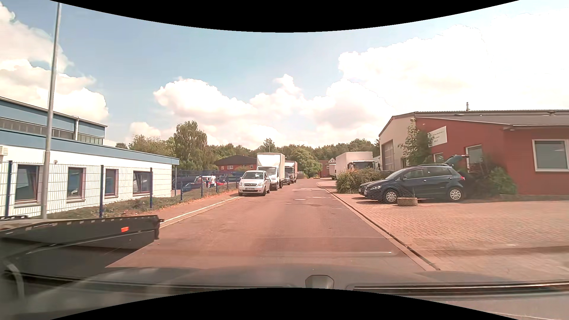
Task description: Follow the waypoints while adhering to traffic rules and regulations
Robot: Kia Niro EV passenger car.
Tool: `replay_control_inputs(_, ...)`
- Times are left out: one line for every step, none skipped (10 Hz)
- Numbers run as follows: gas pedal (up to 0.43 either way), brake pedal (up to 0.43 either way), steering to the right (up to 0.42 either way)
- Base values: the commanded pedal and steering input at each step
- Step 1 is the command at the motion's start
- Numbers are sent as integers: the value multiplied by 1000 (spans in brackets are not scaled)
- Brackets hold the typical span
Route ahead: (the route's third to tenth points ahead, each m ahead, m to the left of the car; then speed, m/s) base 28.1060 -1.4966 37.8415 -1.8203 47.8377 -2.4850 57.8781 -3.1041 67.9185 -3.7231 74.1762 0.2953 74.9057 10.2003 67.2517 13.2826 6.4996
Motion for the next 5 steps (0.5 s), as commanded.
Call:
replay_control_inputs(110,0,-5)
replay_control_inputs(110,0,-5)
replay_control_inputs(98,0,-5)
replay_control_inputs(98,0,-5)
replay_control_inputs(98,0,-4)
